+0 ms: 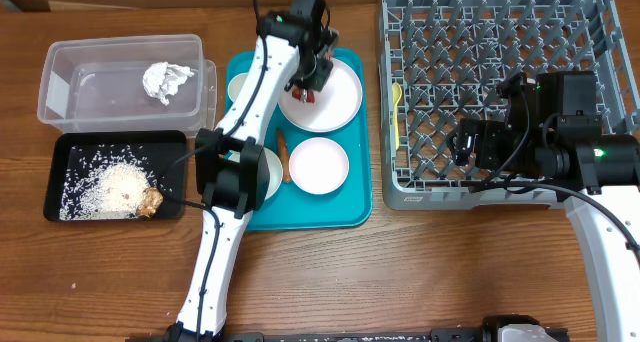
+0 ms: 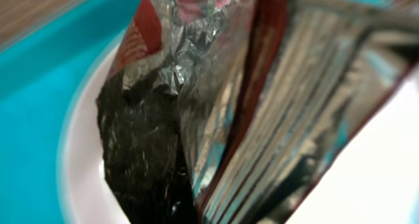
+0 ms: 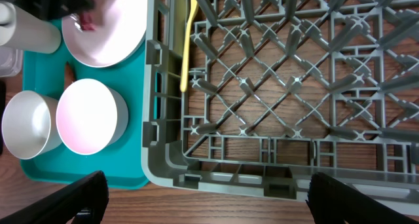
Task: Sort waste into correct bins and load items into the dishwasher
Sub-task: 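Grasp the red snack wrapper on the white plate with the left gripper, then carry the red wrapper left and drop it into the clear bin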
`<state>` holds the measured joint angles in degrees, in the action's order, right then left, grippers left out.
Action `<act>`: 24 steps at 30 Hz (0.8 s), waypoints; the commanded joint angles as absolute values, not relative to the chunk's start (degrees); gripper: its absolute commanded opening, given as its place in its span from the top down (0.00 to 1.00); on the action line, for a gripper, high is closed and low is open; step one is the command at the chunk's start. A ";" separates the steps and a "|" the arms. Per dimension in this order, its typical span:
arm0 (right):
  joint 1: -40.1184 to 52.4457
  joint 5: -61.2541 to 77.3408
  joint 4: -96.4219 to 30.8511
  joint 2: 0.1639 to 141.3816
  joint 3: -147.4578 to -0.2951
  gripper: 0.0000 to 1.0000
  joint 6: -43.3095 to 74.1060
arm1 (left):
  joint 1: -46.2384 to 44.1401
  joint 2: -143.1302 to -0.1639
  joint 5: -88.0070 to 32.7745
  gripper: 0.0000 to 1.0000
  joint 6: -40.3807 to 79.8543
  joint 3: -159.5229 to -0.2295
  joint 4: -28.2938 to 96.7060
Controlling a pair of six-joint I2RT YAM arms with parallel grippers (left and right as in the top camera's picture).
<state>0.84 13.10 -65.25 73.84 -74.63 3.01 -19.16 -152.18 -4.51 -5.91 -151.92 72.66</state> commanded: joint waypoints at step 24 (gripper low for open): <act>1.10 13.63 -63.92 74.06 -76.47 0.00 3.20 | 9.45 -142.61 -0.67 0.37 11.07 -154.98 90.91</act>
